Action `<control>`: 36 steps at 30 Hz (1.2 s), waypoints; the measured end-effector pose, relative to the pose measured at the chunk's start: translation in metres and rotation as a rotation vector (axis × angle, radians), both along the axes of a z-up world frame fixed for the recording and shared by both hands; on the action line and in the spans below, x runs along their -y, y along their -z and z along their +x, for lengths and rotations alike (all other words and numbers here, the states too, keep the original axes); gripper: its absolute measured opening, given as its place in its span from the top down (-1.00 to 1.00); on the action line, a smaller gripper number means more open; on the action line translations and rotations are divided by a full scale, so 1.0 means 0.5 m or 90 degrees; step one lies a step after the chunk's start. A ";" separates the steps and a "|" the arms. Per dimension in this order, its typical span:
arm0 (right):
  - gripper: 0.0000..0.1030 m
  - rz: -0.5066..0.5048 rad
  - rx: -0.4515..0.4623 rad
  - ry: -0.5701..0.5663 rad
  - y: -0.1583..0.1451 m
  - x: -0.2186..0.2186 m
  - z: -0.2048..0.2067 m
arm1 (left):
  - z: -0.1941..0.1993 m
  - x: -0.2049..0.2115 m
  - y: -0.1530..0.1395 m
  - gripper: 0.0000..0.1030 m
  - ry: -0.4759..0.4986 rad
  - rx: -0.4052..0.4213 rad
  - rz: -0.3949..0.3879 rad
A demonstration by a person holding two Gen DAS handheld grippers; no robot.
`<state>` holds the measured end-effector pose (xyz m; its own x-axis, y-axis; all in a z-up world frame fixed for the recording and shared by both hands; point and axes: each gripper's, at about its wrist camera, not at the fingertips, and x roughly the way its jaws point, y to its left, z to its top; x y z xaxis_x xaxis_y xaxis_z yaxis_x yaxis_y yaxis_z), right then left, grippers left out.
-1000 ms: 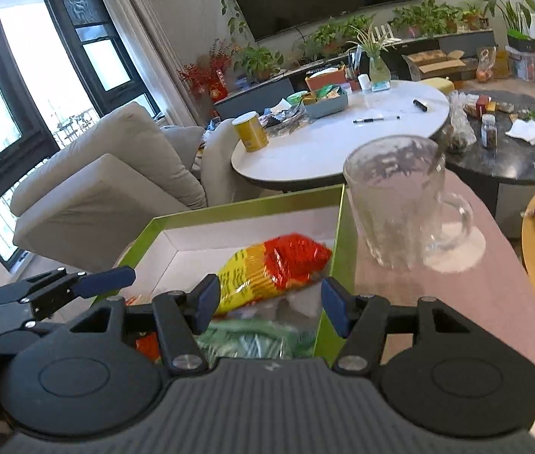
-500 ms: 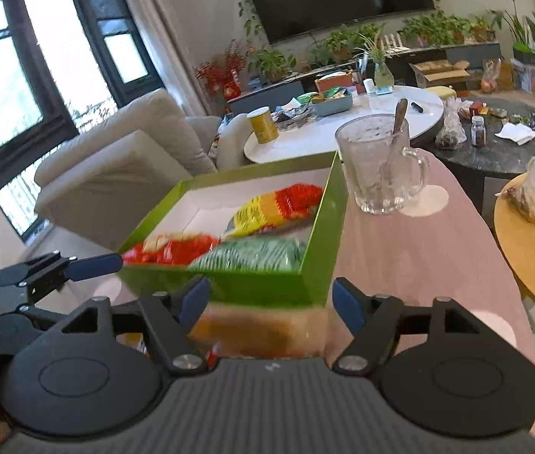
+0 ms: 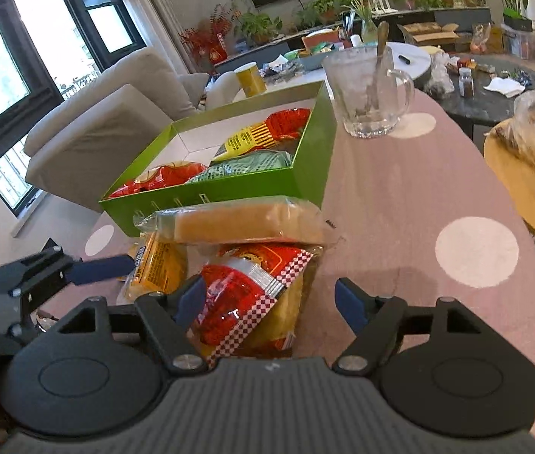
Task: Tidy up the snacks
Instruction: 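Move the right tool back to the red bag with blue stripe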
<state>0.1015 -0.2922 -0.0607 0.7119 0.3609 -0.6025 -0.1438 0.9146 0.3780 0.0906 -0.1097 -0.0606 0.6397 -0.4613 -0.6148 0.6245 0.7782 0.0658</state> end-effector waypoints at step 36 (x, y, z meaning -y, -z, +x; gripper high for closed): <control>-0.03 0.006 -0.055 -0.141 -0.025 -0.118 -0.098 | -0.074 -0.239 0.026 -0.60 -0.191 -0.044 -0.013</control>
